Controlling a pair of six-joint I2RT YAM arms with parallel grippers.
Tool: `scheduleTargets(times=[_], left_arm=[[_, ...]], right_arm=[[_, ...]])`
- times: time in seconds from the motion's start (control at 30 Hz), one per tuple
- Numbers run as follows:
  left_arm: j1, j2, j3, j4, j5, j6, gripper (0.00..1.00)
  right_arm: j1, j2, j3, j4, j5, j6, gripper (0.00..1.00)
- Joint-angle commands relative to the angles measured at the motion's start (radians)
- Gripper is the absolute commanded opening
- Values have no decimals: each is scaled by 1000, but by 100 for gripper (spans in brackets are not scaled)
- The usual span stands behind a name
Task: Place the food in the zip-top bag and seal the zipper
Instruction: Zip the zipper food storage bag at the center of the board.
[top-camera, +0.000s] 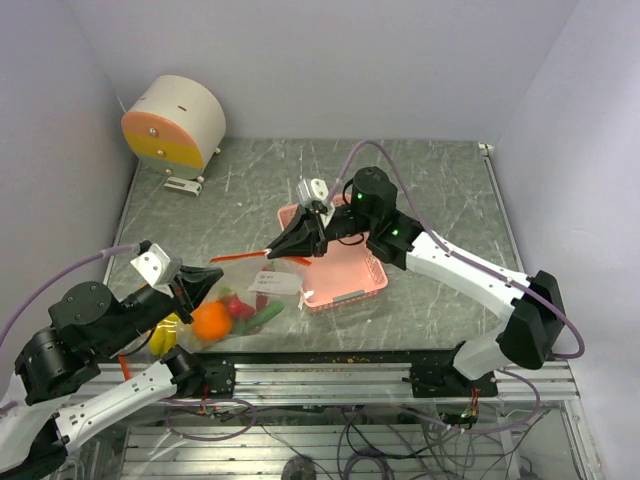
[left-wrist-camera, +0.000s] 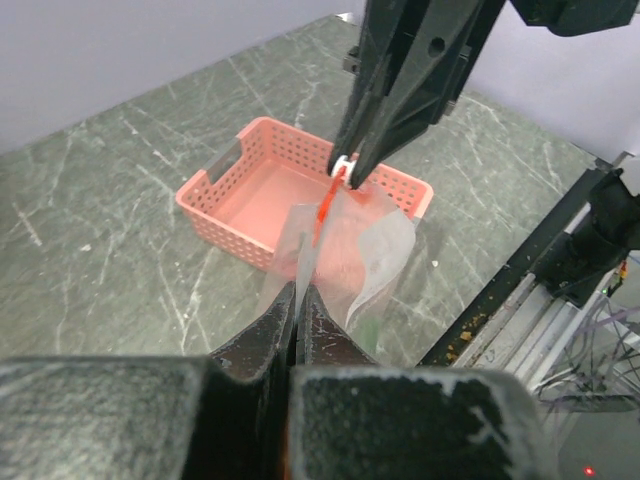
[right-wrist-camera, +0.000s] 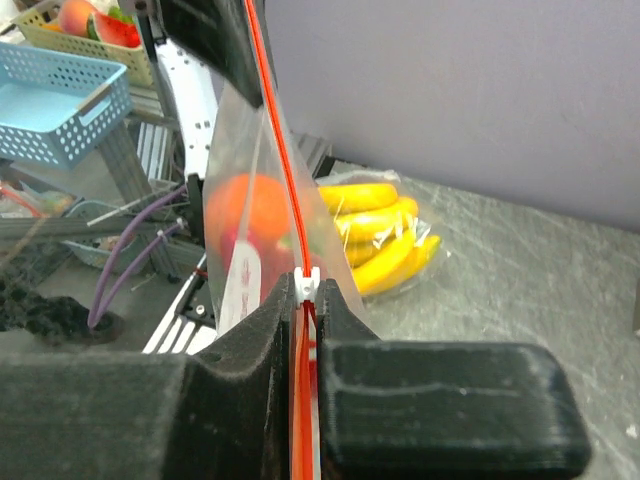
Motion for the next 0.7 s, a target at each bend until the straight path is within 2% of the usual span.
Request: scheduleTargets(times=[0.0, 0.23, 0.67], left_arm=[[-1, -31, 61, -21, -119, -9, 7], [-1, -46, 77, -42, -230, -23, 7], [-1, -69, 83, -57, -292, -34, 7]], right_arm=[[-44, -41, -56, -91, 0, -54, 0], [-86, -87, -121, -135, 27, -82, 0], [-171, -92, -163, -258, 115, -157, 0]])
